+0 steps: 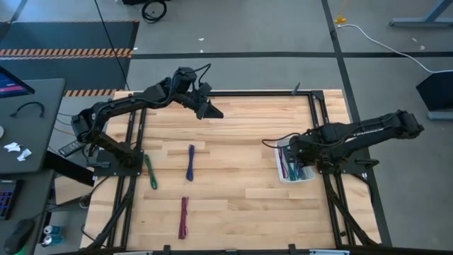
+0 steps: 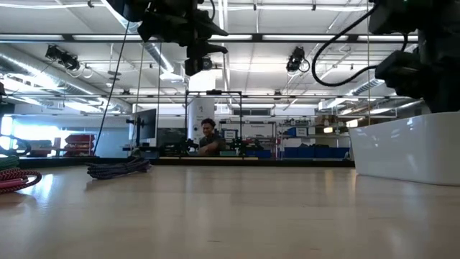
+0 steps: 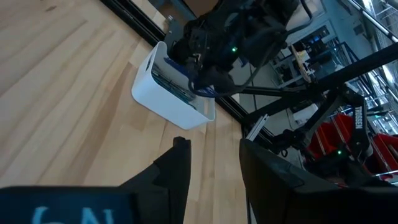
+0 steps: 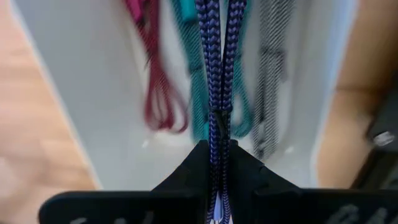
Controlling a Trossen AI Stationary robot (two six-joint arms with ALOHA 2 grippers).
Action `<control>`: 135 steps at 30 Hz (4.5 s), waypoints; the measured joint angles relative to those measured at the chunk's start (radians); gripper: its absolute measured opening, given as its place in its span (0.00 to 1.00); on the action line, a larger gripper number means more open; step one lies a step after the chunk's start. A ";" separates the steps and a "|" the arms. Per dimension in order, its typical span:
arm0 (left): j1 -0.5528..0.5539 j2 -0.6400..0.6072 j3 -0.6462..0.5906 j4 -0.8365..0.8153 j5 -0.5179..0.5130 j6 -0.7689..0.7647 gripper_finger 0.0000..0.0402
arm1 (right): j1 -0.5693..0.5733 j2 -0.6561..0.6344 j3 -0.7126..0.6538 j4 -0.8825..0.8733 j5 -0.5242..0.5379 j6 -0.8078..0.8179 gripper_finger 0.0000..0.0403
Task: Pick and place USB-C Cables
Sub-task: Put the top violet charging cable into the white bin, then put the violet charging cable into the white bin
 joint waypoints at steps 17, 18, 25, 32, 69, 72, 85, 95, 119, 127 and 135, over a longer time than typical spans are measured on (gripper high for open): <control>-0.004 0.000 0.000 0.000 0.000 -0.008 0.35 | -0.051 0.069 -0.046 -0.009 0.055 -0.096 0.11; -0.006 0.000 0.000 0.000 0.000 -0.008 0.35 | -0.051 0.077 -0.046 -0.009 0.052 -0.096 0.12; -0.010 0.000 0.000 0.000 0.000 -0.009 0.35 | -0.051 0.103 -0.045 -0.010 0.033 -0.096 0.28; -0.010 0.000 0.000 -0.001 0.018 -0.062 0.35 | -0.049 0.090 0.104 -0.106 0.156 -0.154 0.34; -0.192 -0.003 0.000 -1.052 -0.628 -0.257 0.73 | -0.204 0.134 0.268 0.418 0.339 -1.125 0.32; -0.233 0.047 0.000 -1.041 -0.628 -0.287 0.75 | -0.207 0.134 0.268 0.389 0.323 -1.140 0.32; -0.279 0.199 -0.199 -0.731 -0.577 -0.399 0.70 | -0.207 0.131 0.268 0.304 0.268 -1.149 0.32; -0.318 0.194 -0.313 -0.402 -0.653 -0.456 0.46 | -0.206 0.098 0.268 0.310 0.200 -1.020 0.32; -0.302 -0.032 0.064 -0.223 -0.530 -0.086 0.09 | -0.037 0.258 0.189 1.096 0.195 -0.831 0.37; -0.299 -0.031 0.282 -0.205 -0.457 -0.052 0.09 | -0.036 0.459 0.204 1.614 0.295 -0.936 0.55; -0.299 -0.031 0.333 -0.201 -0.429 -0.049 0.10 | 0.004 0.577 0.309 1.775 0.338 -1.133 0.59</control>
